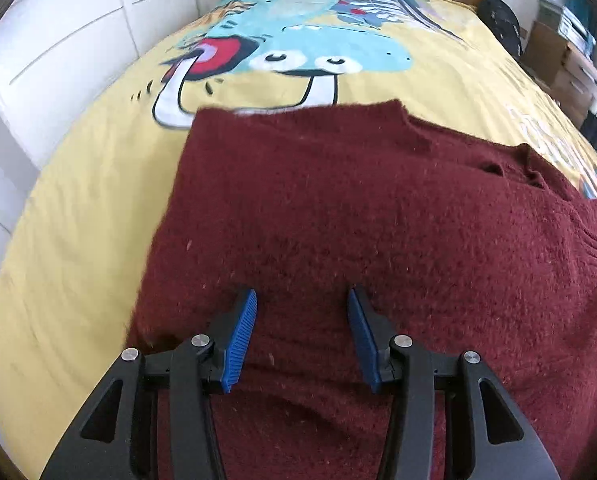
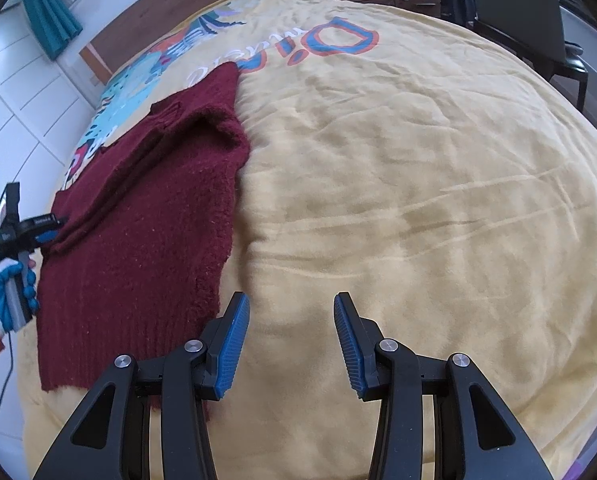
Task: Fold small clothes
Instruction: 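Withdraw the left gripper above the folded sweater, then move both open grippers down to the ribbed hem of the sweater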
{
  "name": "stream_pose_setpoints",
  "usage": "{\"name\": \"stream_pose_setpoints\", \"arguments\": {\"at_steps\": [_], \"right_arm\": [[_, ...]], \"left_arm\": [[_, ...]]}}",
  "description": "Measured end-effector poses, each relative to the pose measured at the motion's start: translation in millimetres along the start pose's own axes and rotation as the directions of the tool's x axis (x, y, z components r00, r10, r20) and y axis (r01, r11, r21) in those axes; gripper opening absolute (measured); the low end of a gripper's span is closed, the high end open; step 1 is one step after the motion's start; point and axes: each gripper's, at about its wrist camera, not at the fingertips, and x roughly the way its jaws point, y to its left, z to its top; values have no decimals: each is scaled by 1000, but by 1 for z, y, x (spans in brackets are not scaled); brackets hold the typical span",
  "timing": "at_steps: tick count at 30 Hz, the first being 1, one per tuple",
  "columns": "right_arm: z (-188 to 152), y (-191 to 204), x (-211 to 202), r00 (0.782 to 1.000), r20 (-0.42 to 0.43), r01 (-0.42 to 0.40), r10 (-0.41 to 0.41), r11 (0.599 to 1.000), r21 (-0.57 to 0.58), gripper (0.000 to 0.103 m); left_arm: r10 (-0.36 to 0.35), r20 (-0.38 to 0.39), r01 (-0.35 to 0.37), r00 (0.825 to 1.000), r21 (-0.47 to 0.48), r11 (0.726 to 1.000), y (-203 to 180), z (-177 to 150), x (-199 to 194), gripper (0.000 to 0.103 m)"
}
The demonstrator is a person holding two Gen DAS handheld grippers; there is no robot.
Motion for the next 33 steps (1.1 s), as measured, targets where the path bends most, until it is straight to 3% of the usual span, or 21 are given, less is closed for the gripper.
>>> {"name": "stream_pose_setpoints", "arguments": {"at_steps": [6,12,17,19,26,33], "right_arm": [[0,0,1,1000,2,-7,7,1000,-2,45],[0,-2,2,1000,2,-14,14,1000,4,45],[1,-10,-2,1000,9,-8,8,1000,17,45],[2,-15,-3,1000,11,-5,5,1000,25,45],[1,-20,-8,1000,21,-10,9,999,37,45],[-2,-10,-16,999,32,-31,31,999,20,45]], "left_arm": [[-14,-2,14,1000,-3,1000,-5,-10,-11,43],[-68,56,65,996,56,996,-54,-7,-38,43],[-109,15,106,994,112,988,-98,-12,-26,43],[-107,-13,108,994,135,985,-109,-20,-18,52],[-144,-9,143,990,192,971,-105,-30,-39,53],[-151,-2,149,989,152,977,-69,-36,-62,57]]}}
